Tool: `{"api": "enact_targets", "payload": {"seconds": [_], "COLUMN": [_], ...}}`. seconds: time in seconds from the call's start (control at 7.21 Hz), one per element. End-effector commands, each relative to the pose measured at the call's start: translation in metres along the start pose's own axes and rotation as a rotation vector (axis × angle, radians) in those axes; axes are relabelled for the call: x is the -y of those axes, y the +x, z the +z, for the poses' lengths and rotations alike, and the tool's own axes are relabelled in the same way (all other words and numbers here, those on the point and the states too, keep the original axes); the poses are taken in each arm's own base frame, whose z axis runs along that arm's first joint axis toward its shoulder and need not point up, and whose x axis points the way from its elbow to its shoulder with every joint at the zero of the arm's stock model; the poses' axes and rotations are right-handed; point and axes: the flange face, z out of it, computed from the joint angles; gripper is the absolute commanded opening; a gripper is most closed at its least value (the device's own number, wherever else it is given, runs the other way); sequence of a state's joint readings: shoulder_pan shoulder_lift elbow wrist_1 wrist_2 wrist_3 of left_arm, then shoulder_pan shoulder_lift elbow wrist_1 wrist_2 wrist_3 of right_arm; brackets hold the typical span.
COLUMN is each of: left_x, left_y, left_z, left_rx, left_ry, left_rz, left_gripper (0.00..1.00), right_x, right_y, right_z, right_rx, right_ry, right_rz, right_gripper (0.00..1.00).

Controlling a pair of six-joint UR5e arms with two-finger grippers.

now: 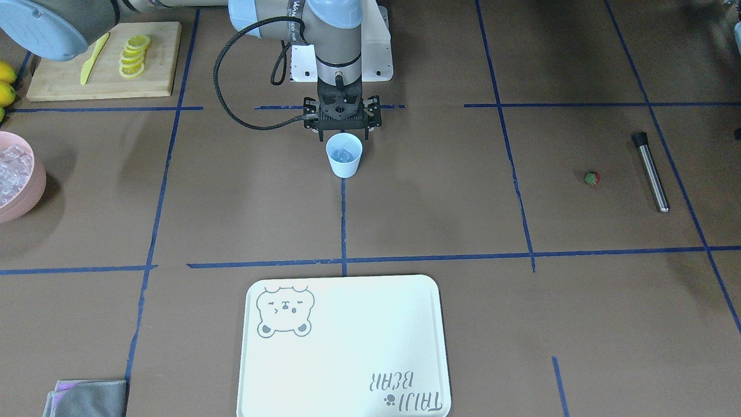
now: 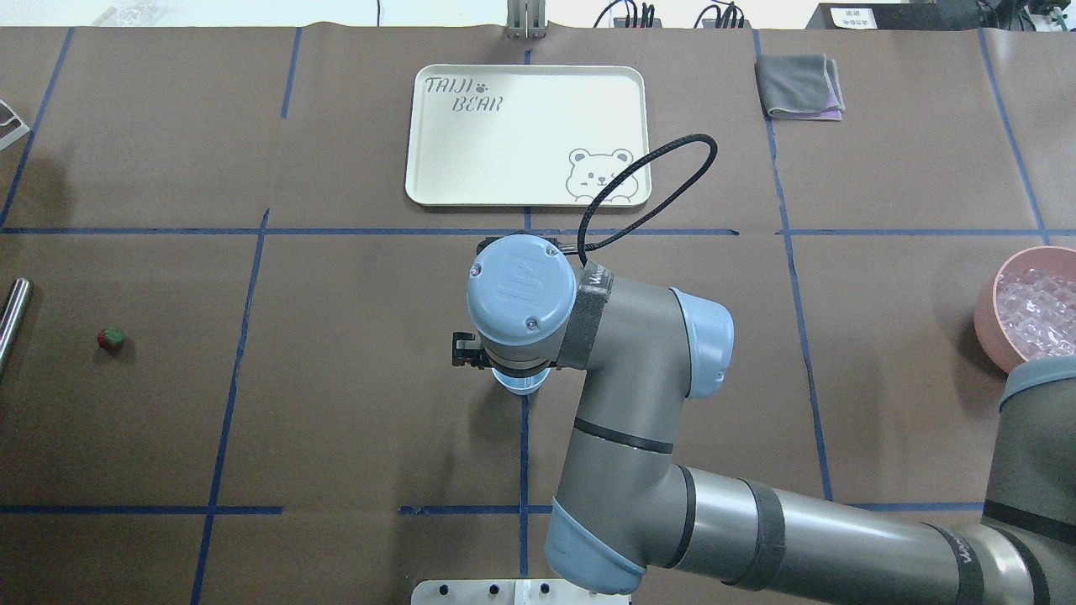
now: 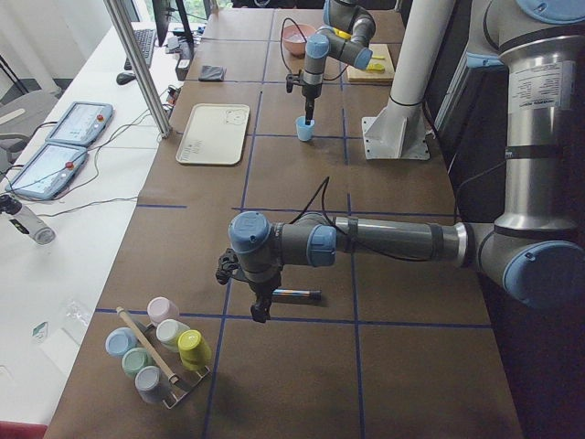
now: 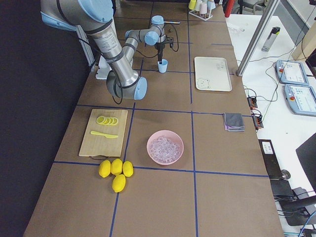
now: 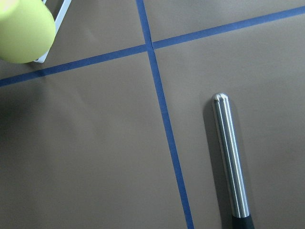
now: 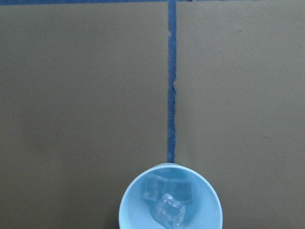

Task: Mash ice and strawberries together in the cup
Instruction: 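Open the right gripper to drop the ice into the cup, then withdraw the right gripper back toward the pink bowl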

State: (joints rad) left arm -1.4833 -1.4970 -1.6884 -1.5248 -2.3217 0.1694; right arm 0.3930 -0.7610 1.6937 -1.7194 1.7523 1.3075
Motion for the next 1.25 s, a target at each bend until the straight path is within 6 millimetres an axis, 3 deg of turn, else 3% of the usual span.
{"api": "enact_targets", "payload": {"seconds": [0.0, 0.28, 0.55, 0.97, 1.11], "left_x": [0.005, 0.004, 0.009, 0.013, 0.017], "left_y": [0.0, 0.004, 0.006, 0.007, 0.01], "left_z": [-0.002, -0.006, -0.008, -0.013, -0.024], "left_rx": [0.01, 0.013, 0.014, 0.01, 0.02], "left_ry": [0.001, 0.008, 0.013, 0.034, 0.089], "left_rz": [0.002, 0.018, 0.017, 0.027, 0.064], "left_gripper": [1.0, 1.0, 1.0, 1.0, 1.0], "right_x": [0.027, 0.071, 0.13, 0.199, 0.217], "right_y": [0.012, 0.037, 0.094, 0.245, 0.302], "right_z": [-0.011, -0.029, -0.047, -0.067, -0.074], "right_rx": [0.0, 0.008, 0.016, -0.017, -0.027], "right_ry": [0.022, 0.019, -0.017, -0.031, -0.038], "right_rz": [0.02, 0.032, 0.026, -0.084, -0.147], "right_gripper": [0.99, 0.99, 0.99, 0.99, 0.99]}}
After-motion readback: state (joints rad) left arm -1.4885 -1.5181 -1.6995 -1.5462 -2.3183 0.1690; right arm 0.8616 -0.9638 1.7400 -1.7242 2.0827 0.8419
